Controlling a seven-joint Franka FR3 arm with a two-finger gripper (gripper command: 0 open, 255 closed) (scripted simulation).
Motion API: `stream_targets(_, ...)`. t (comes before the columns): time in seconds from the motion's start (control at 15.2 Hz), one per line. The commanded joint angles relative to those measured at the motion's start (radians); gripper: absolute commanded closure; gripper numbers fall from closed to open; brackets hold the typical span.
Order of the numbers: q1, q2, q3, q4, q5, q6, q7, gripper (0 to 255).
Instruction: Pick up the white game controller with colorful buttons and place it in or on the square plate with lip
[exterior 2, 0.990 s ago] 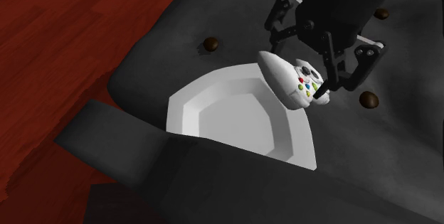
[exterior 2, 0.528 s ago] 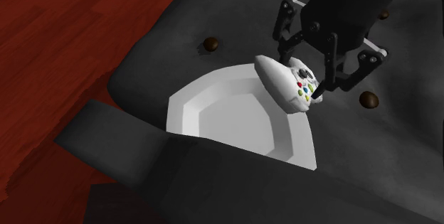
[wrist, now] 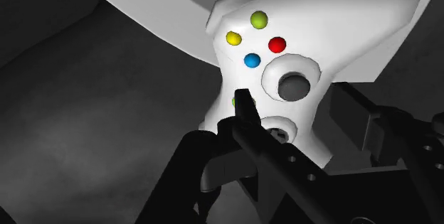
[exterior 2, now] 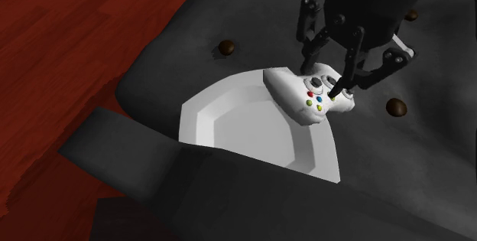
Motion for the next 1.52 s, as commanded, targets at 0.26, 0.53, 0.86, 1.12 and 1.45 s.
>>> stream_targets(0.26,0.008,0.006,0.004,0.072,0.011,-0.091,0.003,255)
stream_targets(0.53,0.01,0.01,0.005,0.129,0.012,-0.145,0.003,255)
stream_targets(0.86,0.034,0.094,-0.064,0.14,0.023,-0.076,-0.383,0)
stream_targets(1.12,0.051,0.223,-0.111,0.197,0.066,-0.021,-0.834,0)
stream_targets(1.45,0.049,0.21,-0.106,0.118,0.062,0.046,-0.83,0)
